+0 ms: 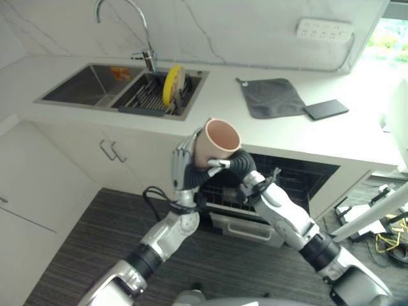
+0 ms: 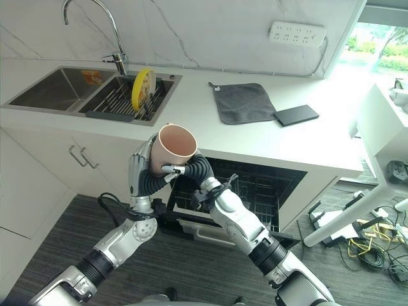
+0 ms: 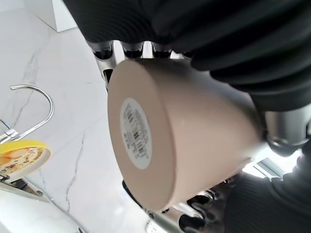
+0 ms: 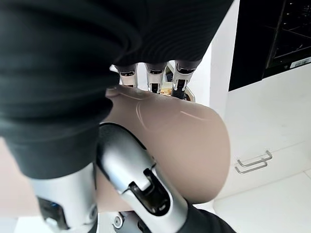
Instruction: Place the dishes in the dishwasher.
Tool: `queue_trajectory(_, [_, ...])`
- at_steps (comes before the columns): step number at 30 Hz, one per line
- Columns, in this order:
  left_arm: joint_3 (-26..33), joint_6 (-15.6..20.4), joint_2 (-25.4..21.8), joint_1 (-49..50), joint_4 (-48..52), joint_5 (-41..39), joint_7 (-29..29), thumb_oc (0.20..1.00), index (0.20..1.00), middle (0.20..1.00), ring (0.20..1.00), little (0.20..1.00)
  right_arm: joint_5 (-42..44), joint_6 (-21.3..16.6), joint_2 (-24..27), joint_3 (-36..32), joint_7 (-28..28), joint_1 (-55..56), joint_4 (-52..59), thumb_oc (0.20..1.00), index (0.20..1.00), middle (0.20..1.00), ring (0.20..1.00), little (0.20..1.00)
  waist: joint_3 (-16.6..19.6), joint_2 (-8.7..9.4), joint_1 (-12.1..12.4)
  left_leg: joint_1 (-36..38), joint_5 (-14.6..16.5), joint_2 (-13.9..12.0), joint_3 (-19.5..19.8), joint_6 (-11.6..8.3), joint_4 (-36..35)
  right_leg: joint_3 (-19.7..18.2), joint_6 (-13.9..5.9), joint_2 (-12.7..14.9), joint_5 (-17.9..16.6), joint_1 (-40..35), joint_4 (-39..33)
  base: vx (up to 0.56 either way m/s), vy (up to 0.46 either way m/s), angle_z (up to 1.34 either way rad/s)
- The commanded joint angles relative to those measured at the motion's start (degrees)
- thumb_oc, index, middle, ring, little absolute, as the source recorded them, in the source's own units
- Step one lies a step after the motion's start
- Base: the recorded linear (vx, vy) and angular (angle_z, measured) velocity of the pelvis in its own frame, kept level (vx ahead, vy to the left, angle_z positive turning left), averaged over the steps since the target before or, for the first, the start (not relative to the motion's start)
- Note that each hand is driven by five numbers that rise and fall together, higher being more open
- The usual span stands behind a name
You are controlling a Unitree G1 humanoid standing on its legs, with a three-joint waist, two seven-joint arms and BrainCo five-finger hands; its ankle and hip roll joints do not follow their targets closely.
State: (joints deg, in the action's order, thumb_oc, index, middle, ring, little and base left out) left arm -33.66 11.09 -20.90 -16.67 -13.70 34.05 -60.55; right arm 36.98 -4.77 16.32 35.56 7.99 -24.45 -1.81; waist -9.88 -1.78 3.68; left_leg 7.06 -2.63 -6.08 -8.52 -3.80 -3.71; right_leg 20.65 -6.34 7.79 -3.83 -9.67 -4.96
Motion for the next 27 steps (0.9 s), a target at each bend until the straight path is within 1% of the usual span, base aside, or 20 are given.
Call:
queue_trajectory(1, [-10.45, 2.71, 1.42, -5.78, -1.18, 6.75, 2.48, 0.200, 0.200, 0.200, 0.200, 0.200, -1.25, -5.80, -7.72, -0.40, 0.34, -10.74, 1.02, 1.000, 1.000, 1.000, 1.000, 1.000, -1.68, 1.73, 0.82, 1.59, 8.95, 2.05, -2.15, 1.88, 5.74, -2.95, -0.48, 2.11, 7.48, 0.58, 6.14, -0.01, 0.033, 0.01])
queue_trajectory(5, [-10.22, 2.85, 1.52, -5.41, -1.49, 6.82, 1.61, 0.200, 0.200, 0.200, 0.200, 0.200, -1.76, -5.98, -7.35, -0.58, 1.28, -10.24, 1.40, 1.000, 1.000, 1.000, 1.000, 1.000, -1.79, 1.54, 0.74, 1.65, 8.82, 2.00, -2.17, 1.79, 5.69, -2.76, -0.31, 2.21, 7.62, 0.41, 6.13, 0.00, 0.036, 0.02])
queue_trajectory(9, [-9.97, 2.93, 1.45, -5.04, -1.34, 7.12, 1.89, 0.200, 0.200, 0.200, 0.200, 0.200, -1.45, -6.25, -6.92, -0.69, 0.79, -9.86, 1.82, 1.000, 1.000, 1.000, 1.000, 1.000, -1.84, 1.58, 0.84, 1.54, 8.98, 2.14, -2.12, 1.89, 6.08, -2.75, -0.15, 2.18, 7.78, 0.24, 6.13, 0.00, 0.000, 0.00])
queue_trajectory(19, [-10.13, 1.98, 1.40, -4.68, -1.47, 7.51, 2.02, 0.200, 0.200, 0.200, 0.200, 0.200, -4.95, -7.62, -6.14, -1.28, 4.63, -10.17, 2.78, 1.000, 1.000, 1.000, 1.000, 1.000, -1.98, 1.44, 0.72, 1.37, 9.32, 2.14, -2.11, 1.93, 6.94, -2.93, 0.14, 2.07, 8.01, 0.12, 6.25, 0.00, 0.000, 0.00])
queue_trajectory(27, [-10.18, 1.35, 1.21, -4.80, -1.13, 7.50, 1.92, 0.200, 0.200, 0.200, 0.200, 0.200, -5.33, -8.49, -5.86, -1.73, 5.48, -10.28, 3.30, 1.000, 1.000, 1.000, 1.000, 1.000, -2.19, 1.14, 0.51, 1.29, 9.48, 2.21, -2.13, 1.90, 7.37, -3.04, 0.31, 2.04, 8.18, 0.07, 6.36, 0.00, 0.000, 0.00])
